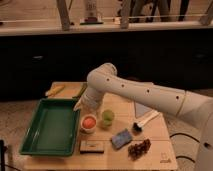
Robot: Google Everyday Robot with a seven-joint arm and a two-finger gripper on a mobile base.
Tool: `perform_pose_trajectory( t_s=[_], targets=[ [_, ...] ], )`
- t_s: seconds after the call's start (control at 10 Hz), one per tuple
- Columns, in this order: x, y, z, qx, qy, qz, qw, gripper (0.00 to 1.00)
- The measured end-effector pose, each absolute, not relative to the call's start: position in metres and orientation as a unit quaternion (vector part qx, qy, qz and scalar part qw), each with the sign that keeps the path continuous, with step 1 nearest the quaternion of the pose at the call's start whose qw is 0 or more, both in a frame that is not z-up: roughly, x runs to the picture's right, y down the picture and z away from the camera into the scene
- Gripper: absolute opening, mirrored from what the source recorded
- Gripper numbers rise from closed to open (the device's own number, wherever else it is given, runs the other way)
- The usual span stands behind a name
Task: Place apple in paper cup
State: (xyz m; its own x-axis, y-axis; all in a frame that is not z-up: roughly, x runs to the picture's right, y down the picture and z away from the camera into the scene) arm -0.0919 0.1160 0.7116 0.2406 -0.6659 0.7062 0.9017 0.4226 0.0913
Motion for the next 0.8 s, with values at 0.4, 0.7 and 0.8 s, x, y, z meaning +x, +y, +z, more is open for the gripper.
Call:
perform_pose_trajectory(
  t_s=[0.4, 0.7, 0.8],
  targets=[
    [-0.0923, 0.1158, 0.7101, -0.169, -0.344, -0.511, 0.769, 0.8],
    [-0.0921, 0.1151, 0.7095, -0.168, -0.344, -0.512, 0.769, 0.8],
    [-0.0925, 0.1146, 0.7095, -0.168, -0.344, -0.513, 0.768, 0.8]
  ],
)
